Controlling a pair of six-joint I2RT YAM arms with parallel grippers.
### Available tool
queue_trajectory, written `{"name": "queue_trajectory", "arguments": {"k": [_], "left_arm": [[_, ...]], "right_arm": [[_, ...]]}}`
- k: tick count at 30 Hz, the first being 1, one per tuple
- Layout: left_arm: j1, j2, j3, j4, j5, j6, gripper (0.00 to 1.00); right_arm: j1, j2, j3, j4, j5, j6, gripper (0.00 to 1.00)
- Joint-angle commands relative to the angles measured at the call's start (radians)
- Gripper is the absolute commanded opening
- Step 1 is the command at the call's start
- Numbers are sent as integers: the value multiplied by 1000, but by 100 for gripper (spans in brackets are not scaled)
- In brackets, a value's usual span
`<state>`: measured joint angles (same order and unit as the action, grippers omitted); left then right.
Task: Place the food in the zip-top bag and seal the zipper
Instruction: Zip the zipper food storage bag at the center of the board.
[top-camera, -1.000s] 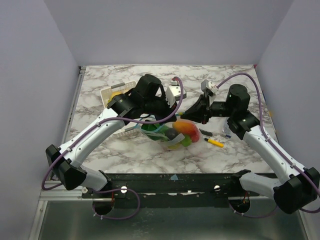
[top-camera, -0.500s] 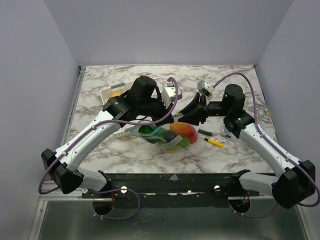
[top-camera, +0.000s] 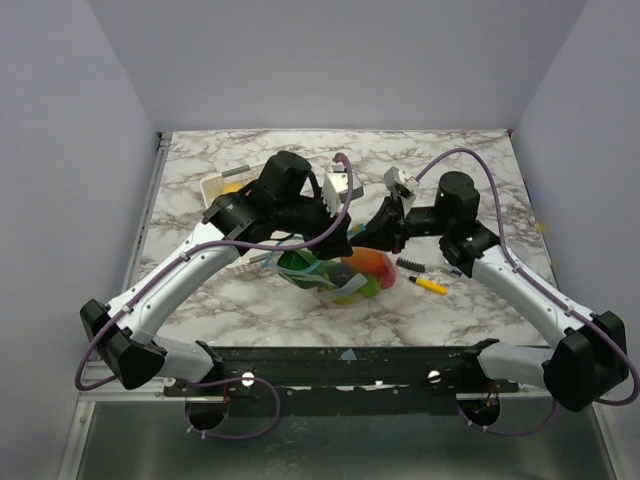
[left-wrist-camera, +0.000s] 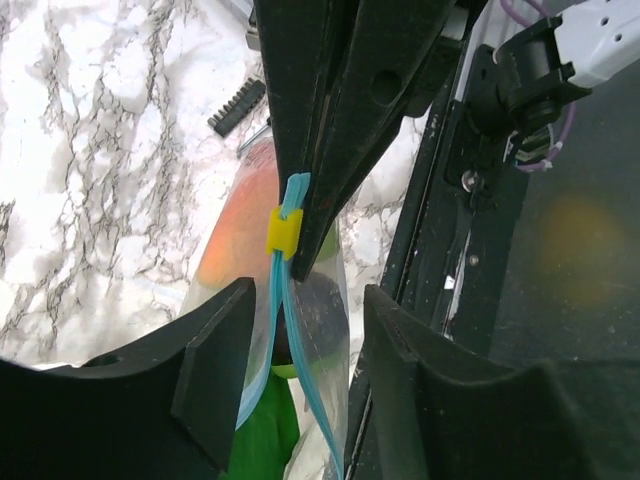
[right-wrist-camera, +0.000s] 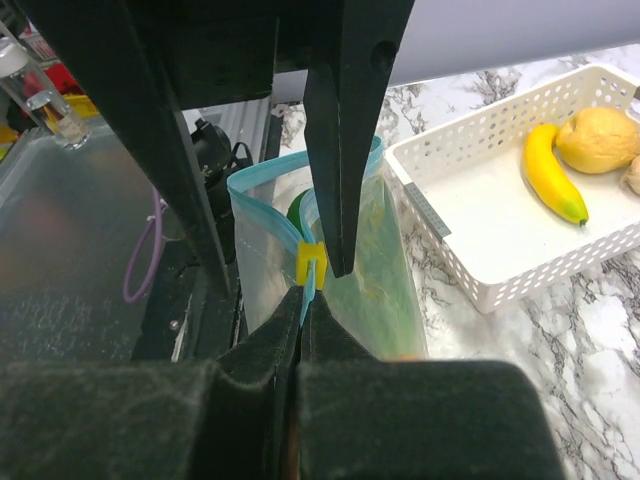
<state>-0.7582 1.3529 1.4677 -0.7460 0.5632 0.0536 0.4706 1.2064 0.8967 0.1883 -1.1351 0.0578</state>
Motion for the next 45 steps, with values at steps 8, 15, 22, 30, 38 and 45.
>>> {"name": "queue_trajectory", "arguments": {"k": [8, 15, 22, 30, 38, 45], "left_arm": [[29, -19, 55, 125, 62, -116, 40], [35, 10, 67, 123, 106, -125, 31], [36, 29, 69, 139, 132, -147, 25], [44, 33, 76, 134, 153, -139, 1], [54, 18, 63, 123, 145, -131, 0], [66, 8, 64, 105, 134, -132, 0]], "right_arm": [[6, -24, -16, 57, -20, 18, 1], [6, -27, -23, 68, -16, 27, 1], [5, -18, -16, 76, -2, 47, 1], [9, -37, -74, 202, 44, 170, 1], [15, -130, -152, 360, 175, 298, 1], [15, -129, -105, 280, 324, 340, 1]]}}
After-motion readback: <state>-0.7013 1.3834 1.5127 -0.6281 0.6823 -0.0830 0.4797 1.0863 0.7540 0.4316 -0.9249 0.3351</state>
